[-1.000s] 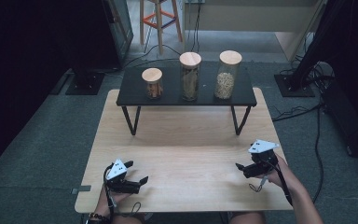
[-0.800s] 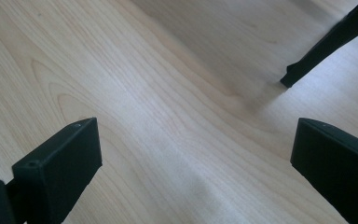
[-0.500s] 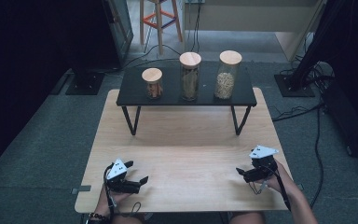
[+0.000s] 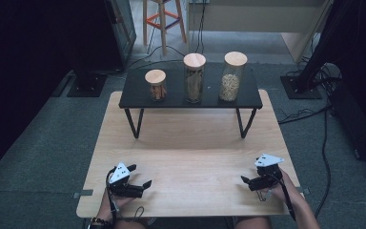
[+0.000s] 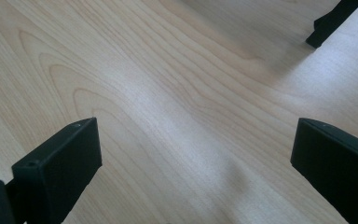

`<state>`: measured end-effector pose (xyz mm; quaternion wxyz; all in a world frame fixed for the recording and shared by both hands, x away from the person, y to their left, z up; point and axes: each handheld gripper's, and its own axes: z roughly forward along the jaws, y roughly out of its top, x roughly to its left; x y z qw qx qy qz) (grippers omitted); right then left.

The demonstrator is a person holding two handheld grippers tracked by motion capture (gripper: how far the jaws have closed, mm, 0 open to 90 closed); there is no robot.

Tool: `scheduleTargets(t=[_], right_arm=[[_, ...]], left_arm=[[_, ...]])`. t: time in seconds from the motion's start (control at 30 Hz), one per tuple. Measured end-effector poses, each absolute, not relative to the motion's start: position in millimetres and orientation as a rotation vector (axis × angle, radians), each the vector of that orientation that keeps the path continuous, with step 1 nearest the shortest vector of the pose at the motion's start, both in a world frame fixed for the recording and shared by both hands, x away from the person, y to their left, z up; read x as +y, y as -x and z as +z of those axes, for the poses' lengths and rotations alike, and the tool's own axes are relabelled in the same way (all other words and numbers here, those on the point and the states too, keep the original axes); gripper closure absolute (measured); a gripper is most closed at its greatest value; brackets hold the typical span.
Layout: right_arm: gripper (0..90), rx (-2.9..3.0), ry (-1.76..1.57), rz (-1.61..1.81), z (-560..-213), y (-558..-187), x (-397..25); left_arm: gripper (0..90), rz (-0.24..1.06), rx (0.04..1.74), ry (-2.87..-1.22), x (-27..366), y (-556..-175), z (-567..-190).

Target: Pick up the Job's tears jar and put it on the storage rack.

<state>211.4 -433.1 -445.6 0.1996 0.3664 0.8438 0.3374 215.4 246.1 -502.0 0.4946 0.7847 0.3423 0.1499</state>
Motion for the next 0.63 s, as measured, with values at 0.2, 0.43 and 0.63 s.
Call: scheduleTargets(t=[0.2,0.43,0.63], right_arm=[[1.4,2.358,-1.037,0.948,-449.5,-210.4,-433.6],[1.4,2.370,-1.025,0.924,-451.2,-209.6,-429.0],[1.4,2.374,-1.025,0.912,-451.2,-210.0,-426.3]], left_arm=[[3.4,0.365,0.830,-1.902,246.1,-215.1,-502.1],[3.4,0.361,0.823,-1.912,245.3,-216.2,-501.4],[3.4,0.368,0.828,-1.903,245.5,-214.6,-502.1]])
